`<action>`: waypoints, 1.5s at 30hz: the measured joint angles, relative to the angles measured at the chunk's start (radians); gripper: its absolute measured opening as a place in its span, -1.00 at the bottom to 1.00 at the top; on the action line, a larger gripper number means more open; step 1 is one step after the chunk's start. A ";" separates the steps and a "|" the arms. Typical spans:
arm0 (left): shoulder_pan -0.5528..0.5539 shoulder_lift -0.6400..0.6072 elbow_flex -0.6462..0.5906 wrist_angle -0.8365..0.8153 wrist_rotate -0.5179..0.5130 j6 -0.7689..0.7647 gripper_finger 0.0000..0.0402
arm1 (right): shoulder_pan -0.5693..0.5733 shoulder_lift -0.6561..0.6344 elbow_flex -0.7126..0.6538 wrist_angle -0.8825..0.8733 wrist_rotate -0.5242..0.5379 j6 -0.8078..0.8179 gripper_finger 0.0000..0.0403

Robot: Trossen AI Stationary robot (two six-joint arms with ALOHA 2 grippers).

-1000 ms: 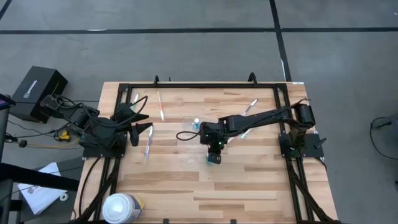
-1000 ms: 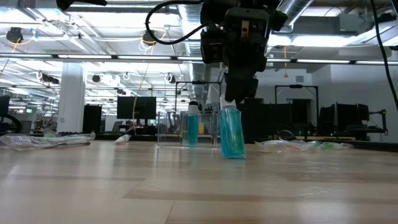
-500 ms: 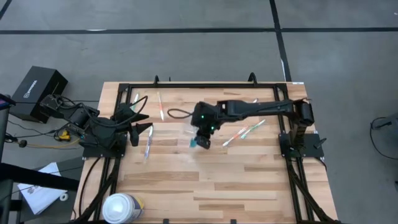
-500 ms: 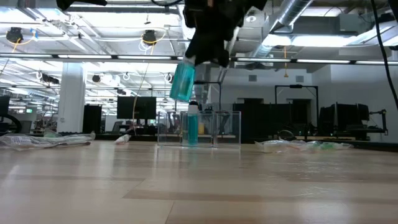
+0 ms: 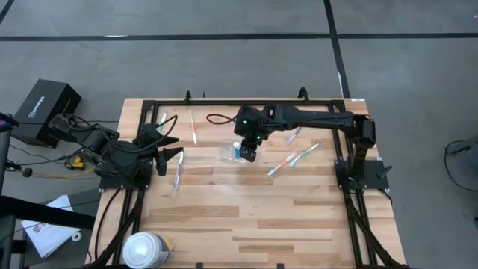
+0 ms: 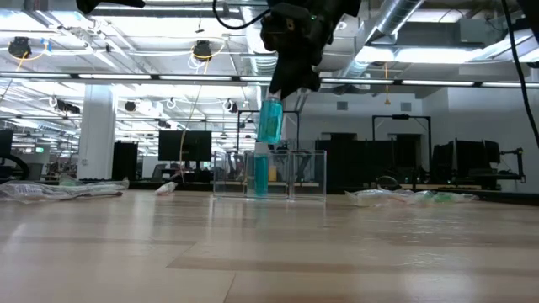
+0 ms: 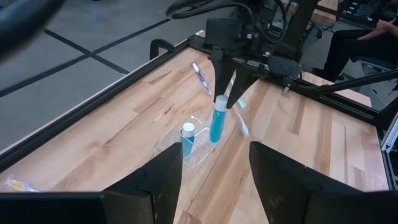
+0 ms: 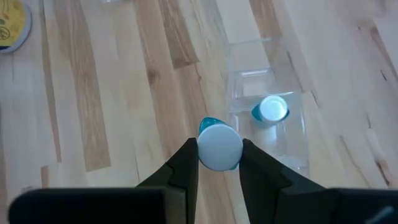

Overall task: Pick & Place toothbrushing station
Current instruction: Put the blue mouthwash into the transparent organizer

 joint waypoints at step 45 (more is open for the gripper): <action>0.000 0.000 0.000 0.001 0.000 -0.005 -0.10 | -0.041 0.008 -0.013 -0.001 0.022 -0.078 -0.60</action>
